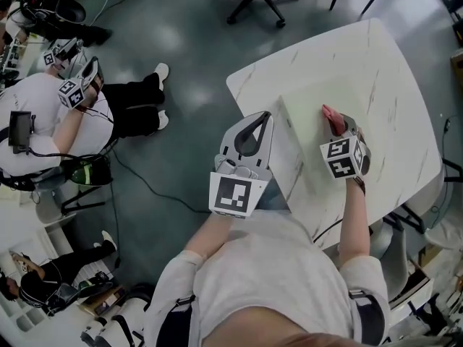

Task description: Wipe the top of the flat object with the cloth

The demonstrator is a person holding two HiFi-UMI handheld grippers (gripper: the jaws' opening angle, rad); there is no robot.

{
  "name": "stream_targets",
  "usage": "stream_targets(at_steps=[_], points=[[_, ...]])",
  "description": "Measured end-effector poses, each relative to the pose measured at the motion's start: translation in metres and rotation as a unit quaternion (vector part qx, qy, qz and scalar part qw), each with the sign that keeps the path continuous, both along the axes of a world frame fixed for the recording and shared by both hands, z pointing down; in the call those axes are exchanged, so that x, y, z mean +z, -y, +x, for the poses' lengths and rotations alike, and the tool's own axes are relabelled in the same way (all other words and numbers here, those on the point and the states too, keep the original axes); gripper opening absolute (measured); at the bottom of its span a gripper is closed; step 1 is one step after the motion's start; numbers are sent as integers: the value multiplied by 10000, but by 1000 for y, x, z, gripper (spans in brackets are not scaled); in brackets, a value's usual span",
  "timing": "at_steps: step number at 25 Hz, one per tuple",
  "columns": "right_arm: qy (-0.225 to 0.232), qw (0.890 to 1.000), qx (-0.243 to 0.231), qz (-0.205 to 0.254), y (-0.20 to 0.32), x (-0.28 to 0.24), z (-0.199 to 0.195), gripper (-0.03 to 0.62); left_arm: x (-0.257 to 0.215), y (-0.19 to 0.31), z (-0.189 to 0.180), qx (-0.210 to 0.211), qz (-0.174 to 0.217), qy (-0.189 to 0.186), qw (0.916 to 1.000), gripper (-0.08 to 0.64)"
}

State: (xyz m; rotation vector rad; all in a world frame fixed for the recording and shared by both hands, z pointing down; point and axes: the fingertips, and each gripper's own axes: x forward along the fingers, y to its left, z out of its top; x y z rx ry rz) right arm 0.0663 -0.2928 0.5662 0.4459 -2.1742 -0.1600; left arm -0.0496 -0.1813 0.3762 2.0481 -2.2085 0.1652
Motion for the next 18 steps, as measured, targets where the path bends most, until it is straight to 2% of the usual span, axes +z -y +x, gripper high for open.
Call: stream_targets(at_steps=[14,18], points=[[165,9977,-598,-280,-77,-5,-43,34,-9,-11,-4,11,187,-26,9998,15],[95,9968,-767,-214,-86,-4,-47,34,-11,-11,-4,45,218,-13,9998,15]])
